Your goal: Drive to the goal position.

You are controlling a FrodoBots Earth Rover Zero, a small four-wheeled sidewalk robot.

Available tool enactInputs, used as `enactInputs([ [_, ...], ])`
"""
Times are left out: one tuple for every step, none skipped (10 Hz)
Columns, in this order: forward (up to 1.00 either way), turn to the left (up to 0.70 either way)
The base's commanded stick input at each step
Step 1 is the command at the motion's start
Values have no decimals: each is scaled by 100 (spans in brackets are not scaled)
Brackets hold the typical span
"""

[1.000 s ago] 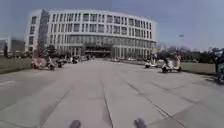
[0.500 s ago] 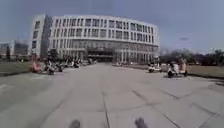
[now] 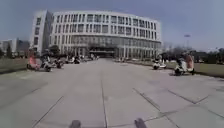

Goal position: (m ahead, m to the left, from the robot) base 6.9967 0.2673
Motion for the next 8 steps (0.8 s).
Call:
enactInputs([
  [85, 1],
  [85, 1],
  [85, 1],
  [85, 1],
  [85, 1],
  [85, 1],
  [85, 1],
  [85, 1],
])
